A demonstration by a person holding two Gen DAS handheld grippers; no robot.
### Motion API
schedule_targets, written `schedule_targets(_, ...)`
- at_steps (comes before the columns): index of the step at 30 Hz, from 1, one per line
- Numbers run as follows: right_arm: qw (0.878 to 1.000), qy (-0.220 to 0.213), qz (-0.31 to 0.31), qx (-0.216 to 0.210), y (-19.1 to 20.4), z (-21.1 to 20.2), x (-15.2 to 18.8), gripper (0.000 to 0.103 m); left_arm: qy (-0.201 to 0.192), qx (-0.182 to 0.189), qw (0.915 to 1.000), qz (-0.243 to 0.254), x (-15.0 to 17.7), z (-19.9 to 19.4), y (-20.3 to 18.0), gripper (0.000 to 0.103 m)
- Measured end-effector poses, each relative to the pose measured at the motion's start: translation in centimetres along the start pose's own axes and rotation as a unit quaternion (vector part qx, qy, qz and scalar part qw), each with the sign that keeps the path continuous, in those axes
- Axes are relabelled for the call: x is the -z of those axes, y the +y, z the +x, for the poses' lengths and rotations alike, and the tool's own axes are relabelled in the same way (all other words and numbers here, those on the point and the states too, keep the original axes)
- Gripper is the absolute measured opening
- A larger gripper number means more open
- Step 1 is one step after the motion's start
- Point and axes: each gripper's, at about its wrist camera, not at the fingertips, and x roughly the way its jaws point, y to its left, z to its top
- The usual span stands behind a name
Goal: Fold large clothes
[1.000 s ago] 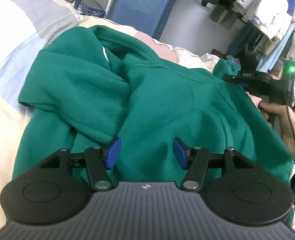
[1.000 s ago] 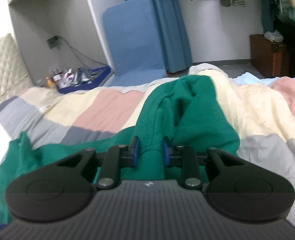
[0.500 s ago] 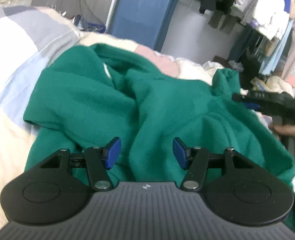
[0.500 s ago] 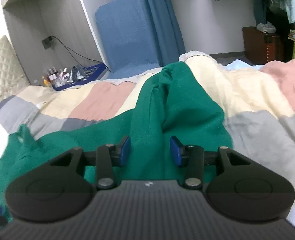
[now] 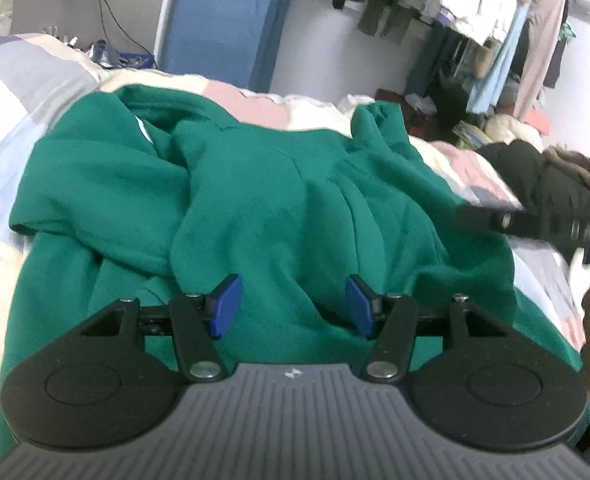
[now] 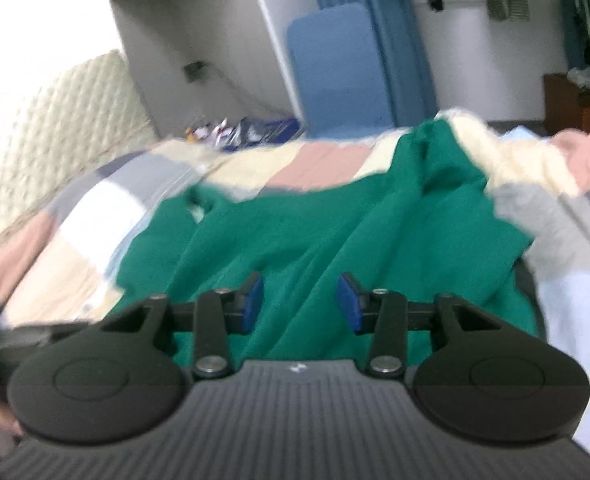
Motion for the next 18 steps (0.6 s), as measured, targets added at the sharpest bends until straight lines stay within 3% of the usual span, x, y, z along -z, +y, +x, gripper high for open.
schedule_targets(3,0.999,0.034,-0.026,0.016,1.0,0.8,1.6,0.033,0.017,-0.011,0.9998,0.002,0.6,0.4,-0.1,0.063)
schedule_targets(9,0.992,0.12,-0.01,0.034,-0.6,5.0,3.4,0.033,0.036,-0.033,0.9988,0.009,1.6,2.3,0.0,0.063)
schedule_targets(18,0.993,0.117,0.019,0.027,-1.5,4.0,3.9,0.033,0.025,-0.048,0.9985,0.009,1.4,1.1,-0.5,0.063)
